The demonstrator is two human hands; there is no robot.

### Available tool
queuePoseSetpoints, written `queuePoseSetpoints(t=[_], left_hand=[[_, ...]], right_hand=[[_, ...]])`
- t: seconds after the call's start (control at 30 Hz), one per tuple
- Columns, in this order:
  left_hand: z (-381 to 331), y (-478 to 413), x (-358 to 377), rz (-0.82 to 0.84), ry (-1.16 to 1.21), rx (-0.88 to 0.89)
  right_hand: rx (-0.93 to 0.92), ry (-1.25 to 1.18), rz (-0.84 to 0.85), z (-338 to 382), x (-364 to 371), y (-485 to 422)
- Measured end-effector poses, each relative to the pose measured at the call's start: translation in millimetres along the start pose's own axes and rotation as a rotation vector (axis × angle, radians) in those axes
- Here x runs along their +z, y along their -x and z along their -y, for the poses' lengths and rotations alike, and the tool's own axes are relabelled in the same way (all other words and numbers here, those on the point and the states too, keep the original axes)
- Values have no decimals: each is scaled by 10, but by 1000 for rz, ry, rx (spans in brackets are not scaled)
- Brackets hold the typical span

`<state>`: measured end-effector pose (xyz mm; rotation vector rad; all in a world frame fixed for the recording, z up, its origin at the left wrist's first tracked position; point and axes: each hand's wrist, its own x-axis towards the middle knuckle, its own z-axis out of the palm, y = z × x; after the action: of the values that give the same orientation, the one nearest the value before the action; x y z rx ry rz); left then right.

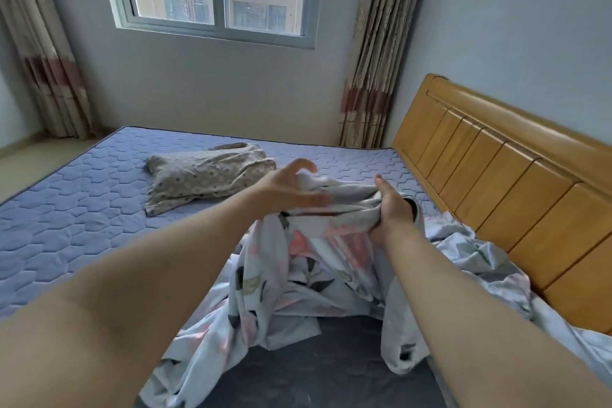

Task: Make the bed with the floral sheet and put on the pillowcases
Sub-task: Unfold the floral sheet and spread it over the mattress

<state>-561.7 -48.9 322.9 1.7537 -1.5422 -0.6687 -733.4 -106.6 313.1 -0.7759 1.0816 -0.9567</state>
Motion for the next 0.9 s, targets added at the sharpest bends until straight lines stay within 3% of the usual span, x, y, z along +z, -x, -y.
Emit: queuePoseSetpoints(t=[0.13,0.2,0.27,0.37,0.57,0.67,0.9], left_hand=[[205,-23,153,-43,-404,-158],[272,22,259,54,-590,-272],[327,47,379,96,-477,-352],[316,62,469,27,148,-464],[126,-16,442,-110,628,-261],[100,-17,367,-99,661,-181],[346,124,428,-243,150,-211]], right_hand=[[-18,-201,-62,180,-64,38],[-43,-196,-72,155,-90,48],[-55,-198,-40,84,-113,80],[-45,-115,102,-82,-135,82],[70,537,371,-550,-22,190],[18,606,301,-579,58,207],[-166,735,100,-541,149,143]])
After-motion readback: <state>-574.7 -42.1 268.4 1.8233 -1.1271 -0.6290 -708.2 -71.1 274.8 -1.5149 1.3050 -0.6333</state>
